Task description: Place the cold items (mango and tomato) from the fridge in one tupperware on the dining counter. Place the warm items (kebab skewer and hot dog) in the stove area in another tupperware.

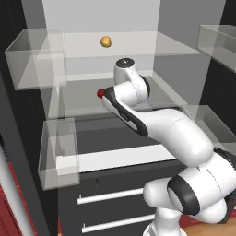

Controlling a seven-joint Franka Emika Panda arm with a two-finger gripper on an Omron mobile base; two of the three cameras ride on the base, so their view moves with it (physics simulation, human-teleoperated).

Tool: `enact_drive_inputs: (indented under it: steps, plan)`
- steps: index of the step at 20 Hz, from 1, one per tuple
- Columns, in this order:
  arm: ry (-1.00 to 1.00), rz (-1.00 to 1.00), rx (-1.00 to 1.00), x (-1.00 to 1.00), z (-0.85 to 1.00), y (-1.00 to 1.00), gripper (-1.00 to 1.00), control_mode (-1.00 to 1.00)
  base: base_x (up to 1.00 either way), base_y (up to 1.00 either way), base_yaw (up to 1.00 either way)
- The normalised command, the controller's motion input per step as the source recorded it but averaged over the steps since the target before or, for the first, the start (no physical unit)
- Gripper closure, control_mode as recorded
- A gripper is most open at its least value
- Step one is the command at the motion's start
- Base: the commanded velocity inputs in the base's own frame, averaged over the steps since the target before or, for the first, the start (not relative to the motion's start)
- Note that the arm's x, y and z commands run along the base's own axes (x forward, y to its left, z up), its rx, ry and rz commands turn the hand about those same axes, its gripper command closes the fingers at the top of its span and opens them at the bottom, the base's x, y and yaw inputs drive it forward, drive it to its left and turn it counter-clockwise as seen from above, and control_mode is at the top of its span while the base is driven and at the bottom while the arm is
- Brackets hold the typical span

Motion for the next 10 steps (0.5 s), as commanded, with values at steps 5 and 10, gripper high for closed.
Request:
enact_drive_inputs:
  steps: [5,10]
  plan:
    - [0.05,-0.02,-0.03,0.49,0.03,0.25,-1.00,-1.00,0.00,0.00,0.00]
    - [-0.02,0.00,0.00,0.48,0.00,0.02,-1.00,-1.00,0.00,0.00,0.00]
